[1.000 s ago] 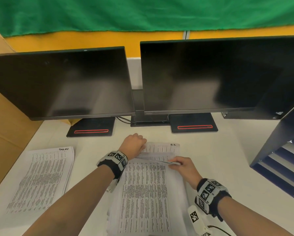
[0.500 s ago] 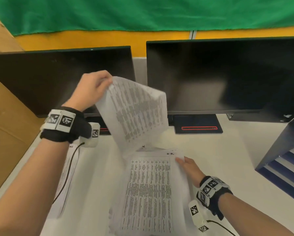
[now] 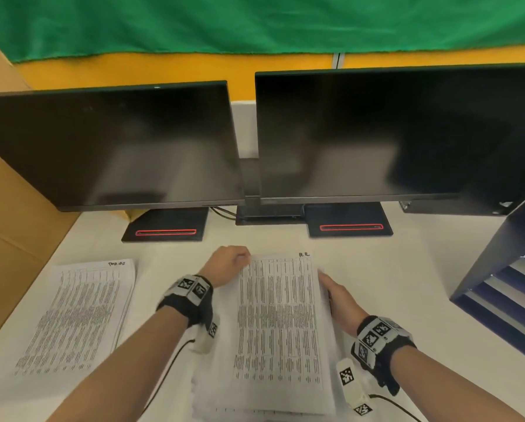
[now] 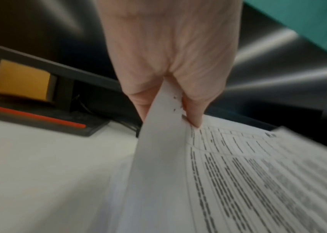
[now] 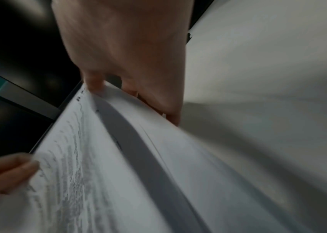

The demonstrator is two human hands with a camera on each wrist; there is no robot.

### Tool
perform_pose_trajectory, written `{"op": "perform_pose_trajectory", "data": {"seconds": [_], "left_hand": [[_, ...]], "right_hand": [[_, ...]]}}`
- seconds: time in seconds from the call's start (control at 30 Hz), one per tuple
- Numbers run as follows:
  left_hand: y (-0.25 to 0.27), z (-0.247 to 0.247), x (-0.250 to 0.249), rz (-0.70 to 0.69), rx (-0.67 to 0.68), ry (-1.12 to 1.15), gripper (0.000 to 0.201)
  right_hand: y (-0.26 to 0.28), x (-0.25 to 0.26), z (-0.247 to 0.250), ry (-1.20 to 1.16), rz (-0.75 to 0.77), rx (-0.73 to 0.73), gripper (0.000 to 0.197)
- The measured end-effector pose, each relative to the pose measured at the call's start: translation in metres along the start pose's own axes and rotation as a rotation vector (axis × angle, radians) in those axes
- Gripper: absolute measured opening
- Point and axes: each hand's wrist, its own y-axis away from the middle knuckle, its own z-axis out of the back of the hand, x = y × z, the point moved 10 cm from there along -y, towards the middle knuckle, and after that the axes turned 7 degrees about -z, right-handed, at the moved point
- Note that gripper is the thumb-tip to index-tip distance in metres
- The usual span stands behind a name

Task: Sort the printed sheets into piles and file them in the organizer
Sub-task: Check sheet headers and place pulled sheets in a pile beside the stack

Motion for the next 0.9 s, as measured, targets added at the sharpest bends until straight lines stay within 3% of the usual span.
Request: {"op": "perform_pose_trajectory", "data": {"seconds": [0.13,0.27,0.37,0.43,0.6,0.73,0.8,0.9], "left_hand": [[-0.002,-0.029,0.004,0.006,0.023,0.016,0.018],[-0.006,-0.039,-0.002,-0.039,0.095,-0.085,0.022],[-0.015,-0.017,-0.002,0.014,-0.077,-0.115,0.029],[-0.021,-0.010,-0.005,0.024,-0.137,-0.104,0.022],[-0.025,-0.042,-0.008,-0.015,0.201,-0.247,0.027],[-0.027,-0.033,-0.007,-0.056,0.128,-0.389,0.038],[-0.028,-0.034,-0.005,-0.073,0.164,-0.447,0.047],[-0.028,-0.026,-0.017,-0.154,0.110,-0.582,0.027]], "right_hand": [[0.002,-0.001,-0.002,-0.028,0.011,0.078,0.059],[-0.003,0.000,0.002,0.104,0.097,0.029,0.036],[-0.008,0.001,0.008,0.244,0.154,-0.058,0.026],[-0.004,0.006,0.007,0.290,0.200,-0.078,0.020],[0.008,0.011,0.000,0.311,0.260,-0.067,0.017],[0.007,0.010,-0.001,0.346,0.284,-0.059,0.018],[0.005,0.011,-0.001,0.364,0.288,-0.058,0.020],[0.002,0.012,0.001,0.361,0.293,-0.094,0.025]]}}
